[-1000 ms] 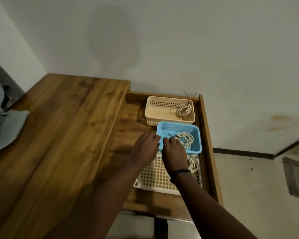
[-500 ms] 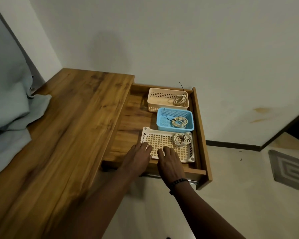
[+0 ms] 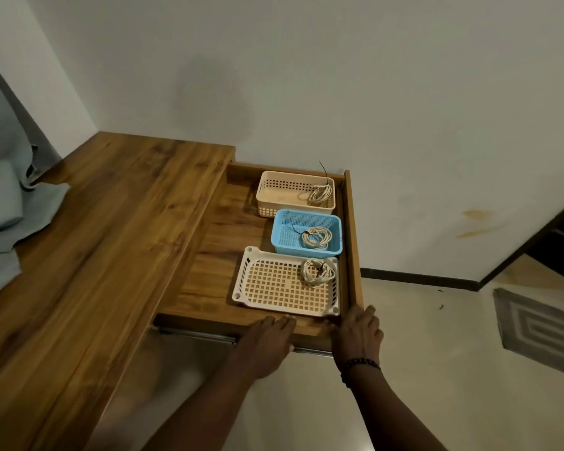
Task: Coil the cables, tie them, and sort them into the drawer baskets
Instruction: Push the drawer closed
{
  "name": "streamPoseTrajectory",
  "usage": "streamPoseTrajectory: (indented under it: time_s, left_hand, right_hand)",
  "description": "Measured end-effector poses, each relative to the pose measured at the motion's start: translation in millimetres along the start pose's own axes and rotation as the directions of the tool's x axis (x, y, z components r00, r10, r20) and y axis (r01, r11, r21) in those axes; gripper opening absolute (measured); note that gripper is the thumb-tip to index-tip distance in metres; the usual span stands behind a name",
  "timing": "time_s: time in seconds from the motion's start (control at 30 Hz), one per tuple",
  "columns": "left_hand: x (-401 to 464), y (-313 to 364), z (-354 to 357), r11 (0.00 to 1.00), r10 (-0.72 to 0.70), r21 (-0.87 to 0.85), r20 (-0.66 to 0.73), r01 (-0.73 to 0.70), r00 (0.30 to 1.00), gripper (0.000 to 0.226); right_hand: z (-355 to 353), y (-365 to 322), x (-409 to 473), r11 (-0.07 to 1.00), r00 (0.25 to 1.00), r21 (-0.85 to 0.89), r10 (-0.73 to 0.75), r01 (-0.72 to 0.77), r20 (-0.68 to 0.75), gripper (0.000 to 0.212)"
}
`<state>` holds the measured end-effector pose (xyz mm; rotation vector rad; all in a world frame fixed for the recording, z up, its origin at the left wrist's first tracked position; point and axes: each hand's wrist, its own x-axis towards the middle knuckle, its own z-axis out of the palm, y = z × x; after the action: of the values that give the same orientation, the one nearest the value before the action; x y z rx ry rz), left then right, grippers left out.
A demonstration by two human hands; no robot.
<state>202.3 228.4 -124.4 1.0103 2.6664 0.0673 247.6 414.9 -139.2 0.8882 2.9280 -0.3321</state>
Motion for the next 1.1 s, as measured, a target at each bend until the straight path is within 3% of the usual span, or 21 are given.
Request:
streamPoseTrajectory:
  time_s: [0.17,0.3,0.6,0.73,0.83,0.97,1.1]
  left_hand:
    - [11.7,4.5,0.2,0.999,-0.040,-0.016,0.005,0.040,0.999,0.049]
    - [17.4,4.3,-2.5,0.996,-0.076,-0.050,0.020,0.077,0.997,0.039]
    - [6.8,-12.1,-4.6,0.998,-0.022,-0.064,-0.013,0.021,1.000,0.040]
    - [-3.7,-38.8,-3.5,1.000,-0.020,-0.024,-0.081,0.018,0.997,0.043]
    - [-14.4,-61.2,-15.7,0.999,-0.022,0.018,-0.261,0.028,0.965,0.046]
    - [-25.1,-108.1,-35.7,0.961,-0.268,-0.055,-0.433,0.272,0.860,0.051]
    - [-39.2,-161.8,-41.1,0.877,-0.466,-0.100,-0.411,0.469,0.784,0.055]
  right_hand:
    - [6.9,14.9,8.5,0.981,0.990,0.186,0.029,-0.055,0.139,0.061]
    - [6.7,13.5,12.4,0.964,0.989,0.253,0.046,-0.080,0.139,0.052]
    - [-6.1,-9.7,6.9,0.968,0.977,0.214,0.089,-0.131,0.193,0.058]
    - [-5.3,-32.3,-0.1,0.970,0.974,0.209,0.077,-0.123,0.212,0.059]
    - [-2.0,-56.4,-5.4,0.965,0.972,0.228,0.077,-0.128,0.221,0.058]
    - [6.4,-95.9,-13.0,0.963,0.978,0.247,0.061,-0.111,0.201,0.049]
    - [18.5,-137.1,-22.6,0.946,0.985,0.312,0.039,-0.092,0.171,0.035]
